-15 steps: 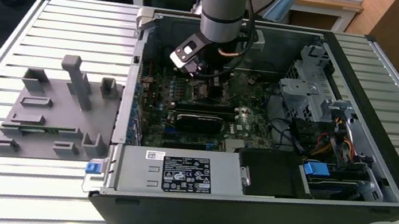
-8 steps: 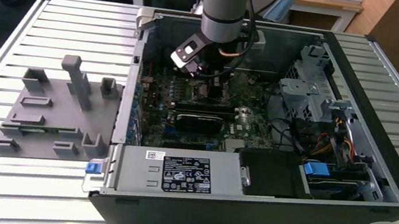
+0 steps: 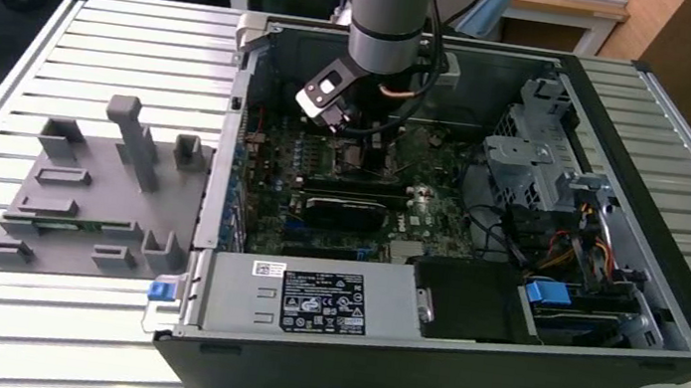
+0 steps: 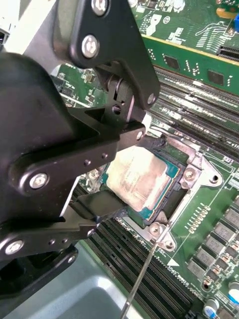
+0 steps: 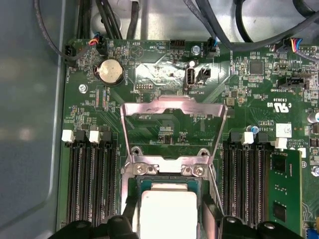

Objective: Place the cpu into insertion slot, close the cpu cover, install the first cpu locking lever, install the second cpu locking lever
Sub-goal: 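Place the cpu into insertion slot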

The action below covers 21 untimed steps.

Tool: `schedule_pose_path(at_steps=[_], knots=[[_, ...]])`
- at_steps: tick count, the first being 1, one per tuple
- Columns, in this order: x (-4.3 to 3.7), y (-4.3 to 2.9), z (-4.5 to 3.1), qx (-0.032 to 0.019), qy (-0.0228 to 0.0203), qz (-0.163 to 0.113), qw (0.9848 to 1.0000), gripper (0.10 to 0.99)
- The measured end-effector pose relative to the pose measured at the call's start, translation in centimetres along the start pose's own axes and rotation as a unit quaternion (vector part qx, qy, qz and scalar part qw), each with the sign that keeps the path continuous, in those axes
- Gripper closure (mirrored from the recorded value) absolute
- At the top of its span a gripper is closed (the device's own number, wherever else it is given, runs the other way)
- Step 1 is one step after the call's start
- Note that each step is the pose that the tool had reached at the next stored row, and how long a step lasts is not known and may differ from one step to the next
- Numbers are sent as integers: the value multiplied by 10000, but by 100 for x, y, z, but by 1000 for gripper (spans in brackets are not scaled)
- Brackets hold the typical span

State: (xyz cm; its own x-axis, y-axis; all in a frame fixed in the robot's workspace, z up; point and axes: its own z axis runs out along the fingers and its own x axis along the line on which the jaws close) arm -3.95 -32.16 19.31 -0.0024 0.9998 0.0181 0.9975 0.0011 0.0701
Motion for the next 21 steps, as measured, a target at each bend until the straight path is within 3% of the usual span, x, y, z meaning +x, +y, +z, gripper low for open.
schedule_pose_path(at_steps=[8,17,19,20,21], knots=[[0,1,-15,1,-1,3,10000,475],[2,7,-113,1,-1,3,10000,490],[2,9,-128,3,-1,2,10000,612],[2,9,-135,3,-1,3,10000,612],[2,10,-141,4,-1,2,10000,671]])
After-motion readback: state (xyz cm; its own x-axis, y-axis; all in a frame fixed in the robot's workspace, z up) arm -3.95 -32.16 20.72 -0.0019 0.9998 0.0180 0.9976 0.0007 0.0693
